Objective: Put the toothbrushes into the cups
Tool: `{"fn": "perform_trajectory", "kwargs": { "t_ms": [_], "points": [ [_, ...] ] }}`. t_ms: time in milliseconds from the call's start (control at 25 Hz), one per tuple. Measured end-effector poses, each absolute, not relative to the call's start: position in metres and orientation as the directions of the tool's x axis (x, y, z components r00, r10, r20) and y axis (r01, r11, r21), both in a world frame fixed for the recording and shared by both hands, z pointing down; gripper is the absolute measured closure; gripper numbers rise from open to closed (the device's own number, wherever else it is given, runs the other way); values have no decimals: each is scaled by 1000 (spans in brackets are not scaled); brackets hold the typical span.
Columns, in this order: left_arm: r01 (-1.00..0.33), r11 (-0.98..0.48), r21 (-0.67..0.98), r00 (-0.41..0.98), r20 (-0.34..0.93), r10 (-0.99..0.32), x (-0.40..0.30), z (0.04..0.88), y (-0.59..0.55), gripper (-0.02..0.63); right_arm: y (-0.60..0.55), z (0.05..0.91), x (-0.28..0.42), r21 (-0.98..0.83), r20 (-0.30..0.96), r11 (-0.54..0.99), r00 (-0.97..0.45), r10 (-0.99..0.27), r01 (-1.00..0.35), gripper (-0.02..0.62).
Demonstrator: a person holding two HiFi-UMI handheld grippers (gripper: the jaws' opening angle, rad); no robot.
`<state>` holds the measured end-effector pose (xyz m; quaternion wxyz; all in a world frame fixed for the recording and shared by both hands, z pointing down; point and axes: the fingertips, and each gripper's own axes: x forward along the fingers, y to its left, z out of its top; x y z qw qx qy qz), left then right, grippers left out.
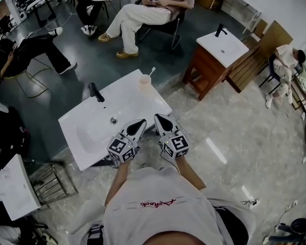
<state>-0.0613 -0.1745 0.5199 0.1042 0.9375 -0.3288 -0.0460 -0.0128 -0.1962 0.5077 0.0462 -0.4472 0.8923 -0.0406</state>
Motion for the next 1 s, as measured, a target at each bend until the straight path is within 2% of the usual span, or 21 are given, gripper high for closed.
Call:
{"fn": "perform_trajectory", "kwargs": {
  "t_ms": [1000],
  "points": [
    [-671, -703, 236, 728, 30, -685, 3, 535, -54, 594, -76, 526, 53, -145, -1, 644, -651, -759, -751, 601]
  ]
}}
